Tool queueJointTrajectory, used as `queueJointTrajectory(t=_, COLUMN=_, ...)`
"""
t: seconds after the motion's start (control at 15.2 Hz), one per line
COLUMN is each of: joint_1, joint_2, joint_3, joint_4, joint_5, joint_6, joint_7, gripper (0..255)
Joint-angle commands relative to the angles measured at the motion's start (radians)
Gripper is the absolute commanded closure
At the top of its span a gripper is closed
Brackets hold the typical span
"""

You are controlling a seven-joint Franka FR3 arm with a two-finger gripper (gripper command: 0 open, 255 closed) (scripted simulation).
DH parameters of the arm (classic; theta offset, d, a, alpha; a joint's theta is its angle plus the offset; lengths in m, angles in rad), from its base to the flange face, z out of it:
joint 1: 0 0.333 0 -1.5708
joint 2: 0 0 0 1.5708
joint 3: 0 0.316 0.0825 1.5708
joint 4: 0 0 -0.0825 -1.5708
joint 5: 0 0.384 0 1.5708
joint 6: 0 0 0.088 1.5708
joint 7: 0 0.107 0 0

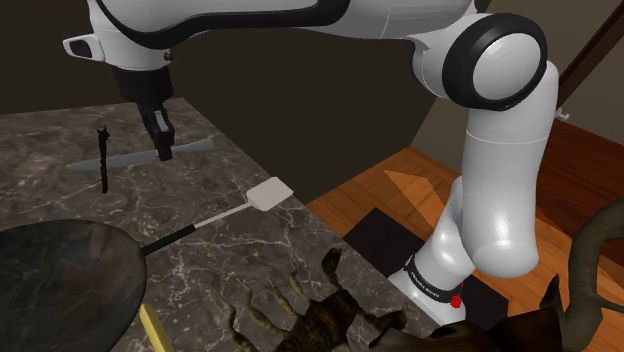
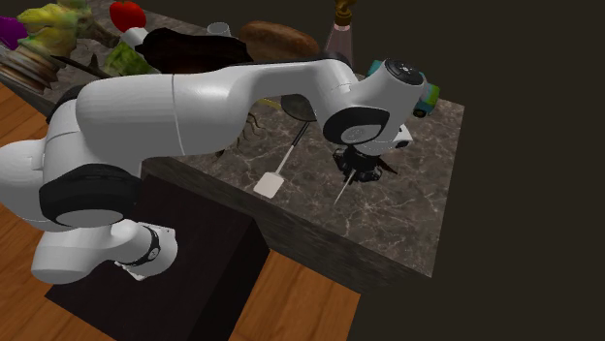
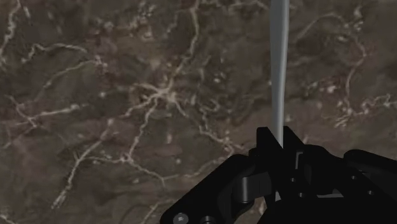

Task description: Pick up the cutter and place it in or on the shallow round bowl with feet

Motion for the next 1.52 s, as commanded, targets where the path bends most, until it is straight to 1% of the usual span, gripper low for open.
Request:
queueJointTrajectory(t=0.0, joint_1=0.000, joint_2=0.000, joint_3=0.000, joint_4=0.000, joint_5=0.000, joint_6=0.000, joint_7=0.000, gripper=255)
queueJointTrajectory(t=0.79, joint_1=0.013, joint_2=0.011, joint_3=0.002, joint_4=0.179, joint_5=-0.001, joint_6=-0.167, joint_7=-0.005, gripper=255)
queueJointTrajectory(t=1.12, joint_1=0.023, joint_2=0.032, joint_3=0.002, joint_4=0.281, joint_5=-0.005, joint_6=-0.247, joint_7=-0.007, gripper=255)
queueJointTrajectory(t=1.45, joint_1=0.038, joint_2=0.069, joint_3=0.001, joint_4=0.409, joint_5=-0.014, joint_6=-0.339, joint_7=-0.009, gripper=255)
